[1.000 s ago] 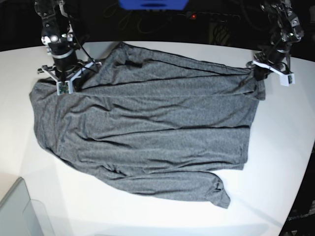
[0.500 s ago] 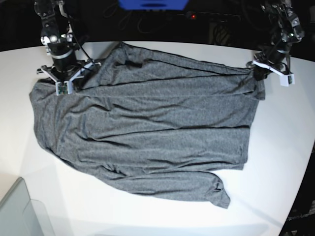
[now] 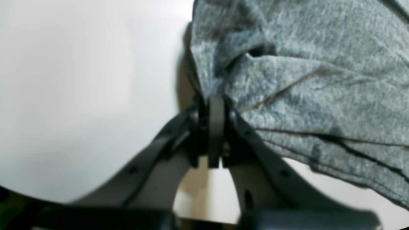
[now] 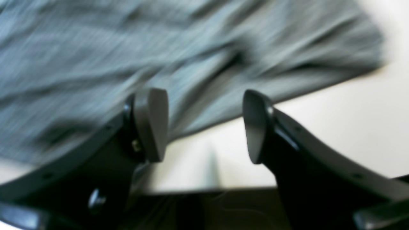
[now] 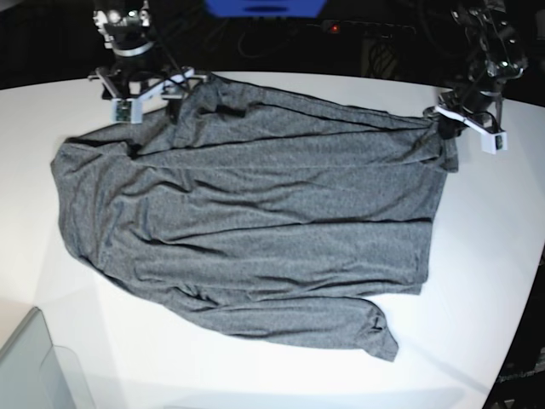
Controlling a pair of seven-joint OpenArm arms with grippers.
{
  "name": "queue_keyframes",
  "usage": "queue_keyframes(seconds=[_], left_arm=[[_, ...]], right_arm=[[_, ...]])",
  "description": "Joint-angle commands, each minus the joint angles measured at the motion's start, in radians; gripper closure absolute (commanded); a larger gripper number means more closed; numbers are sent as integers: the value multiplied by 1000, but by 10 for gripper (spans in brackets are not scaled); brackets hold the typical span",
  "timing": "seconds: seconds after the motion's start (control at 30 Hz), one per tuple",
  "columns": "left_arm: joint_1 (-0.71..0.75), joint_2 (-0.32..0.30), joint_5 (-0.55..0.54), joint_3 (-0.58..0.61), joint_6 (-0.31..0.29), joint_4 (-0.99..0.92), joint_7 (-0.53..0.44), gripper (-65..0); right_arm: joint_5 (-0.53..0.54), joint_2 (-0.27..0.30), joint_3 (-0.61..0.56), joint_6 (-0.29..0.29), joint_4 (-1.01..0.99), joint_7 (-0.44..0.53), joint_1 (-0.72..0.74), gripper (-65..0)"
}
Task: Layout the t-shirt on the table in an organized manner, then fold the t-shirt properly
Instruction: 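Regrasp the shirt edge with the right gripper and pull it taut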
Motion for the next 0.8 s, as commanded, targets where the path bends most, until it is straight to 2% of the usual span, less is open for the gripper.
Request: queue_keyframes(seconds=[0.0, 0.17, 0.33, 0.43, 0.6, 0.67, 0.77], left_arm=[[0, -12, -8, -6, -4, 19, -16, -4], [1, -12, -7, -7, -4, 19, -16, -4], [8, -14, -7, -9, -6, 19, -19, -4], [9, -34, -14, -9, -6, 8, -21, -4], [21, -41, -14, -9, -6, 8, -25, -4], [23, -41, -14, -9, -6, 11, -25, -4], [24, -41, -14, -9, -6, 17, -24, -4]], right_arm=[[-3, 5, -30, 3, 21, 37, -3, -377], [-3, 4, -128, -3, -2, 36, -23, -377], [-3, 1, -136, -5, -84, 37, -21, -377], [-3, -31, -128, -5, -111, 39, -20, -377], [-3, -38, -136, -5, -139, 39, -20, -375], [-3, -38, -137, 0, -154, 40, -20, -346], [-3, -38, -139, 1, -148, 40, -26, -205]])
